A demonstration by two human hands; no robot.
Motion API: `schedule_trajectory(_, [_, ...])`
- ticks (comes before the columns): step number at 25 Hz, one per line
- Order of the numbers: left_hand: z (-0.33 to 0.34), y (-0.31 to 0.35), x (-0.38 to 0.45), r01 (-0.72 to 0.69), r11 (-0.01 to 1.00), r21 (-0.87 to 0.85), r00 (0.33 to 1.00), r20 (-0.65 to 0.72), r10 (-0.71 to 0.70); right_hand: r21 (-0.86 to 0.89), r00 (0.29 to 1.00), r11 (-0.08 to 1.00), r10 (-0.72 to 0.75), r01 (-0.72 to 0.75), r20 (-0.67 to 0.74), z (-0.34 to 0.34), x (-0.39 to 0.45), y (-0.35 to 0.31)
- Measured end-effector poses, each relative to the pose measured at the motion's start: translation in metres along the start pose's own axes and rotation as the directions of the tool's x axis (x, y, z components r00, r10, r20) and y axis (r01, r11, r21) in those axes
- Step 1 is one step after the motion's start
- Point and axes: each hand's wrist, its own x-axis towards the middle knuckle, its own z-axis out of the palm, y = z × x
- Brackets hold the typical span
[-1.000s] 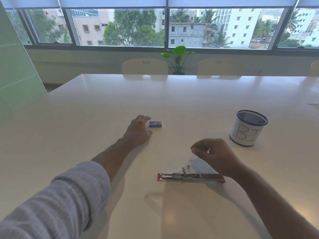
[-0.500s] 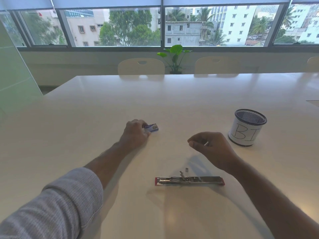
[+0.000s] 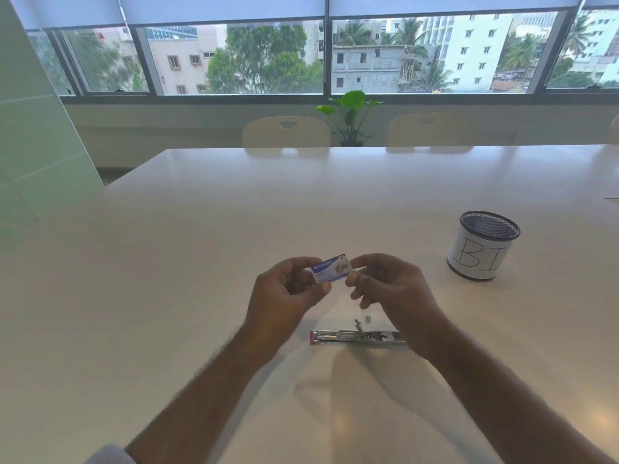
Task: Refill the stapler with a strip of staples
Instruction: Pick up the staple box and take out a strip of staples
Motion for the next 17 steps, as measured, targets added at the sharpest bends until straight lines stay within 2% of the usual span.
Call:
schedule_trajectory(4, [0.002, 0.004, -0.017, 0.016, 1.000, -0.014, 1.000, -0.022, -0.016, 0.068, 0.999, 0.998, 0.007, -0.010, 0.039, 0.001, -0.011, 0.000])
schedule_trajectory(9, [-0.002, 0.001, -0.017, 0.003, 1.000, 0.026, 1.000, -0.014, -0.003, 0.032, 0.998, 0.999, 0.014, -0.016, 0.057, -0.003, -0.015, 0.002])
schedule_trajectory(12, [-0.007, -0.006, -0.010, -0.017, 0.993, 0.120, 0.999, -0.027, 0.020, -0.108, 0.998, 0.994, 0.005, 0.002, 0.068, -0.010, -0.012, 0.003])
schedule_trajectory(14, [-0.015, -0.015, 0.000, -0.006, 0.972, 0.235, 0.997, -0.077, 0.024, -0.216, 1.000, 0.976, -0.010, 0.011, 0.005, -0.018, -0.007, 0.007])
schedule_trajectory(17, [-0.029, -0.031, 0.014, 0.028, 0.899, 0.437, 0.994, -0.111, 0.024, -0.435, 0.999, 0.900, -0.011, -0.010, -0.044, -0.031, -0.001, 0.014])
